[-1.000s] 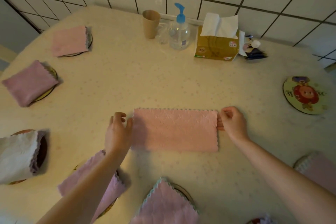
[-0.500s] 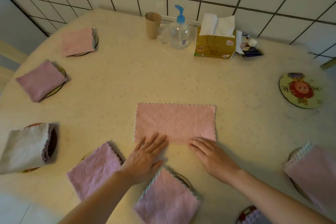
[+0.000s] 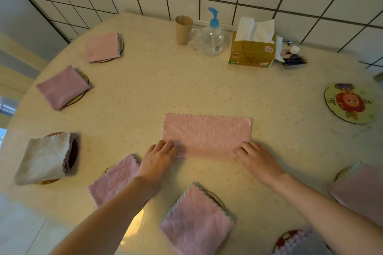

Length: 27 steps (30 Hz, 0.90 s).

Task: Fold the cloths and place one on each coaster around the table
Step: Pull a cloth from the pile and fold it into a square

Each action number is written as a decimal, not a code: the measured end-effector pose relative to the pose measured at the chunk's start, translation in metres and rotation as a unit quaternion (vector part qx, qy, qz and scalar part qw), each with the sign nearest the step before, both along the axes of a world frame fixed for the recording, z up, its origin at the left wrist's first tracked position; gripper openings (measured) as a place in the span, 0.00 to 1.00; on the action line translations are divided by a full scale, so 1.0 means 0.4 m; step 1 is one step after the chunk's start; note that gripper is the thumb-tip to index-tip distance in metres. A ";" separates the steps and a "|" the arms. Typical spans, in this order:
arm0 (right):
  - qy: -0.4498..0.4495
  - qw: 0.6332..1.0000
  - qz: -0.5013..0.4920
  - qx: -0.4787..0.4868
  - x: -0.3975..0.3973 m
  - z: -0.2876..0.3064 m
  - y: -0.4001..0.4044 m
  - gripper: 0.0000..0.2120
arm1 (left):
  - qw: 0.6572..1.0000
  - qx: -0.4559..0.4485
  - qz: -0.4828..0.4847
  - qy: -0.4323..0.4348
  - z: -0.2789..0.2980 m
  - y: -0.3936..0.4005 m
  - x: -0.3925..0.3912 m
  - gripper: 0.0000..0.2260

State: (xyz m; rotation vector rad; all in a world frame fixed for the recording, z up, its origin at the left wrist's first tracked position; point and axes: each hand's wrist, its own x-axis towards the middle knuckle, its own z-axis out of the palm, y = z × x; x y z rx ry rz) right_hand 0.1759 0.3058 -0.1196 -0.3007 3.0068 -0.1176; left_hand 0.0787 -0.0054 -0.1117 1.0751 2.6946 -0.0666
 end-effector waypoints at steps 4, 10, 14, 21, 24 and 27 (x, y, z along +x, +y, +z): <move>0.007 1.000 0.021 -0.012 0.031 0.010 -0.007 0.20 | 0.992 0.028 -0.077 0.097 0.002 0.014 -0.063 0.19; 0.018 0.990 0.074 -0.120 0.083 0.032 -0.123 0.18 | 0.956 0.134 -0.068 0.253 0.057 0.003 -0.192 0.03; 0.013 0.979 0.083 -0.185 0.069 0.049 -0.235 0.13 | 0.982 0.081 0.055 0.159 0.053 -0.049 -0.166 0.13; -0.004 0.925 -0.014 -0.381 0.017 0.126 -0.348 0.11 | 0.972 0.188 -0.075 -0.123 0.013 -0.037 0.072 0.28; -0.063 0.919 -0.009 -0.390 0.007 0.153 -0.353 0.10 | 0.960 0.251 -0.068 -0.105 -0.026 -0.022 0.113 0.15; -0.051 0.930 0.025 -0.362 -0.009 0.160 -0.312 0.11 | 0.955 0.261 -0.027 -0.137 -0.052 -0.031 0.116 0.15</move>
